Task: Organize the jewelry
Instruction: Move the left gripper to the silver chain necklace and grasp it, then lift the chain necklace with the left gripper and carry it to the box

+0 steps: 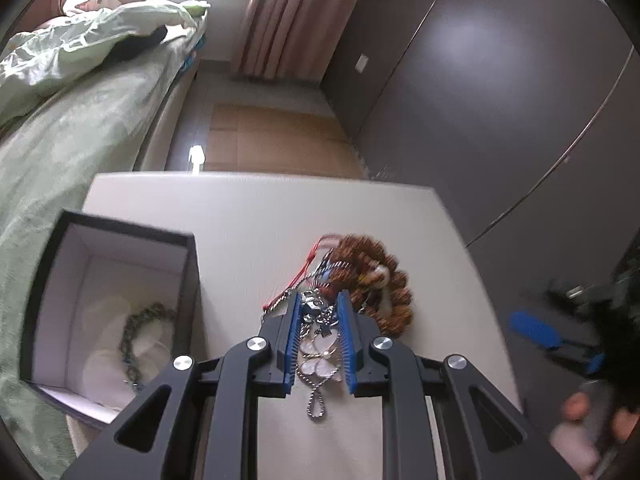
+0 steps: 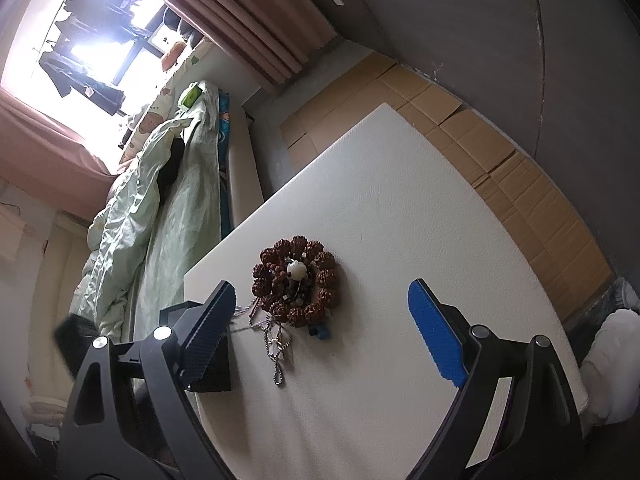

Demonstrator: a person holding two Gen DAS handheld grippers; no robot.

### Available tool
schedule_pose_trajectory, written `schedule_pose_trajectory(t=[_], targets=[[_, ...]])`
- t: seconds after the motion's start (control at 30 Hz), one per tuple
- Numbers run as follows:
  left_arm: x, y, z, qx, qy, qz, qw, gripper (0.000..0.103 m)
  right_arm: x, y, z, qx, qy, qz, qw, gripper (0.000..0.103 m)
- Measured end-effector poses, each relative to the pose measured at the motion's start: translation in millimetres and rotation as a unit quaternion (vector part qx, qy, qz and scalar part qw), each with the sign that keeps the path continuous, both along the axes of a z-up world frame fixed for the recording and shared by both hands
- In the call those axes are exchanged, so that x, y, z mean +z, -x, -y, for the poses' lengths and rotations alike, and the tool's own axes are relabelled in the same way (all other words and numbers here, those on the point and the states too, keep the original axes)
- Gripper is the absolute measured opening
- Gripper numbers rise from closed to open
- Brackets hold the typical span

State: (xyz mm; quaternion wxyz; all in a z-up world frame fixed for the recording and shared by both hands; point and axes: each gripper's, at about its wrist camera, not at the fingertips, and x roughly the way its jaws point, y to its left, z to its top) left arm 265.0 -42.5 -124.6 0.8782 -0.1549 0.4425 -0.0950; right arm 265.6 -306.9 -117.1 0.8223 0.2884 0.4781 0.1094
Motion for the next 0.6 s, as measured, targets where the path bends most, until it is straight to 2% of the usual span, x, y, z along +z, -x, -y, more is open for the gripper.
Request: schedule_pose_trajectory(t=[0.1,0.27,0.6], targets=[[25,9,-7,-0.001,0.014,0.025,0.9996,0.016,-3,1,-4,0.004,0.003,-0.003,1.0,0.086],[63,32,-6,-0.005,0.011,0.066,0.9977,0.016,-12,-3,-10,0.013,0.011,-0.018,1.0,0.072],[133,58,-13,-0.005,0.004,0.128,0.9918,0.016,-22,-6,-17,0.023,0.024,-0.032,0.999,0.072]])
